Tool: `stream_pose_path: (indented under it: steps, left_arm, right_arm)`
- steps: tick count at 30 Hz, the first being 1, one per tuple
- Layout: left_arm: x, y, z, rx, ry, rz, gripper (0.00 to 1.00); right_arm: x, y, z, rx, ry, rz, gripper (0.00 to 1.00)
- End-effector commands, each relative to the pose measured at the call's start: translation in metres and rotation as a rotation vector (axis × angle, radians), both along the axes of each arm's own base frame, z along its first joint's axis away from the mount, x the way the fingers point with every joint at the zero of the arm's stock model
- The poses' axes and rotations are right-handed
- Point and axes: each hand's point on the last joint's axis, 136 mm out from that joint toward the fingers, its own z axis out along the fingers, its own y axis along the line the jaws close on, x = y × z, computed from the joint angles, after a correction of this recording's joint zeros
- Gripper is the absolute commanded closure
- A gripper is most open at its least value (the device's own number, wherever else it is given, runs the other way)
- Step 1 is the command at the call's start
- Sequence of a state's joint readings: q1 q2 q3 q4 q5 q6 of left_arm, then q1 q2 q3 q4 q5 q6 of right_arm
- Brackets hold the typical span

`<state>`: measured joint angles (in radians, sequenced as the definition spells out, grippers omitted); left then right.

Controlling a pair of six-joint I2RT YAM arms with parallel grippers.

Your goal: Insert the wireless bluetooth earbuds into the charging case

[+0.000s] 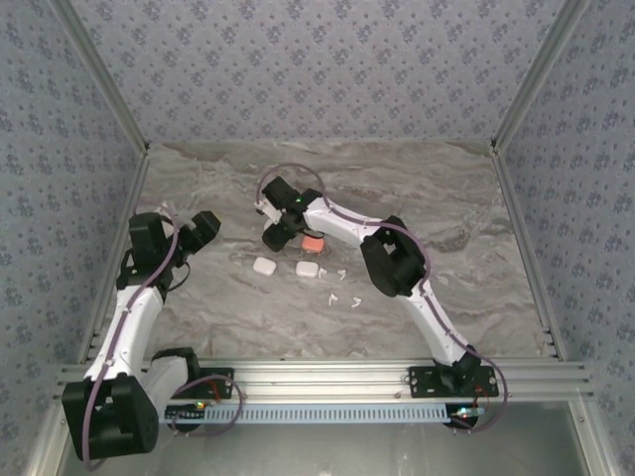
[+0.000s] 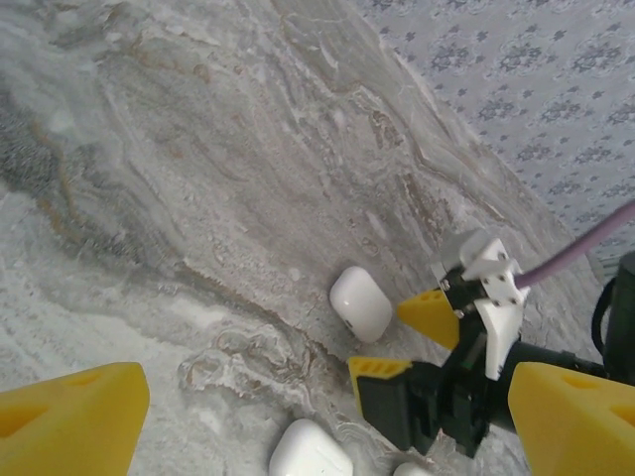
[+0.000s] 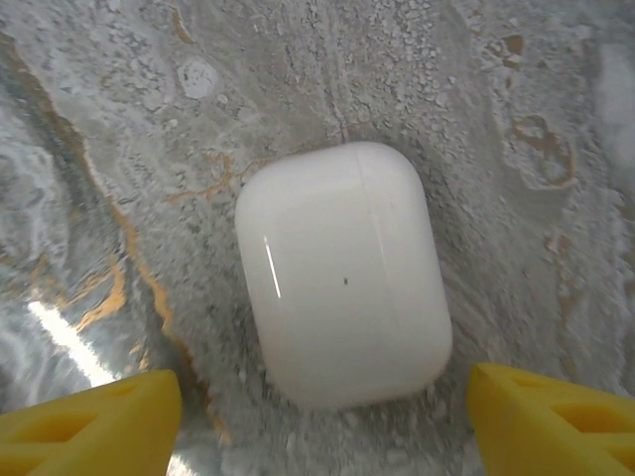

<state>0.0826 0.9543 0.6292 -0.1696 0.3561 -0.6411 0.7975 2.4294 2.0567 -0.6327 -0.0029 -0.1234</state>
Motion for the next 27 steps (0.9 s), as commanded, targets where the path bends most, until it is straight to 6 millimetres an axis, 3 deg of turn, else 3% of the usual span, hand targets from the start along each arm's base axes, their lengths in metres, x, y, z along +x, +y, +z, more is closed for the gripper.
stream_pose_path:
  steps: [1,6,14,19,22,27]
  left_arm:
    - [-0.006,-0.002,0.002,-0.011,0.008,-0.015,0.06]
    - [-0.008,0.000,0.004,-0.003,0.003,-0.012,0.06]
    - [-0.010,0.002,0.007,0.006,0.002,-0.013,0.06]
    - [-0.010,0.000,0.009,0.005,-0.004,-0.027,0.05]
    - [-0.009,-0.005,0.016,-0.008,-0.027,-0.057,0.06]
    - [-0.006,-0.022,0.035,-0.056,-0.091,-0.155,0.07]
  right_arm:
    - [0.005,-0.002,-0.006,-0.046,-0.005,0.014,0.23]
    - [0.006,0.001,-0.019,-0.073,-0.010,0.038,0.29]
    - [0.005,0.002,-0.024,-0.084,0.005,0.061,0.51]
    - [0.008,-0.004,0.013,-0.034,-0.056,0.061,0.65]
    - [0.011,-0.011,0.050,0.039,-0.130,0.063,0.66]
    - [-0.001,-0.031,0.101,0.132,-0.225,0.082,0.67]
